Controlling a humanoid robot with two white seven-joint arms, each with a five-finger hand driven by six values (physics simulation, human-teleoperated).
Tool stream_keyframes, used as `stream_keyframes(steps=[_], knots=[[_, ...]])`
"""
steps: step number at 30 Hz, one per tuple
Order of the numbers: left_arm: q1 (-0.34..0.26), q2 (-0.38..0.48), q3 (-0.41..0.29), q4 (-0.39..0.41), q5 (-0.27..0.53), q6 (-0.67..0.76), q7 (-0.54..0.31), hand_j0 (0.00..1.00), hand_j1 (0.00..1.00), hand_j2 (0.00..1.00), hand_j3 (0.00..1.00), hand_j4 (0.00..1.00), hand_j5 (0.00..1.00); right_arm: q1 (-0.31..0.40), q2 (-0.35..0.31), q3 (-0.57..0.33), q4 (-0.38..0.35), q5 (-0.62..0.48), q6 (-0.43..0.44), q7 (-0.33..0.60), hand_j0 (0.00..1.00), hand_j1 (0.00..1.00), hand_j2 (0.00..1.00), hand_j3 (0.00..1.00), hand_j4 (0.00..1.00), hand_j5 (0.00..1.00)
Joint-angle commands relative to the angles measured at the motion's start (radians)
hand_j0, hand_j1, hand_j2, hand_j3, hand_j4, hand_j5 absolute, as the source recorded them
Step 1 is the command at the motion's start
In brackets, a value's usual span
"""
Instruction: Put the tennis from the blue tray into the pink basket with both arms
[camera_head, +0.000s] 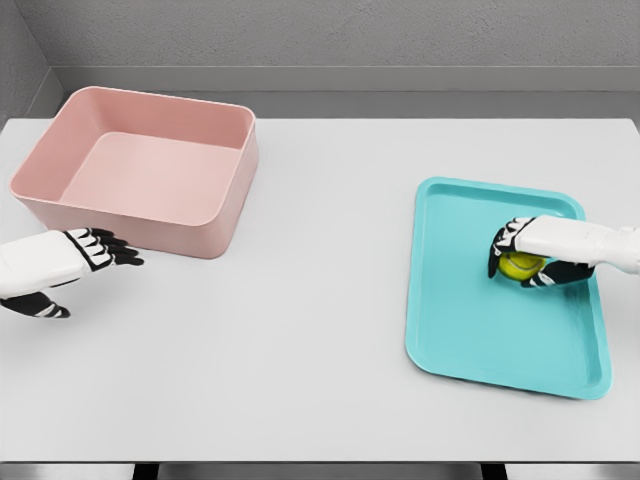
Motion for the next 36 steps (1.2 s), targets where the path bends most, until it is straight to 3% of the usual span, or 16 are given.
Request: stream_keyframes(steps=[1,4,21,29,36], knots=[[0.0,0.002,0.001,0.003,0.006,0.001,0.0,1.0,1.0,1.0,1.0,1.0,1.0,0.0,-0.004,-0.003,-0.032,-0.006,0.003,-0.001,0.48,0.48,0.48,0.48,0.48,0.48],[0.002,0.002,0.003,0.002,0.006,0.001,0.0,1.0,1.0,1.0,1.0,1.0,1.0,-0.006,-0.003,-0.003,-0.04,-0.003,0.003,-0.001,0.45,0.45,0.45,0.45,0.45,0.45],[0.005,0.002,0.001,0.0,0.006,0.001,0.002,1.0,1.0,1.0,1.0,1.0,1.0,-0.025,0.01,-0.002,-0.259,0.004,0.003,-0.001,0.45,0.45,0.45,0.45,0.45,0.45],[0.005,0.001,0.003,0.0,0.006,0.001,0.002,1.0,1.0,1.0,1.0,1.0,1.0,-0.034,0.016,0.009,-0.28,0.004,0.003,-0.001,0.45,0.45,0.45,0.45,0.45,0.45],[0.006,0.001,0.001,0.002,0.005,0.001,0.002,1.0,1.0,1.0,1.0,1.0,1.0,-0.058,0.102,0.036,-0.316,0.04,0.003,-0.001,0.45,0.45,0.45,0.45,0.45,0.45]])
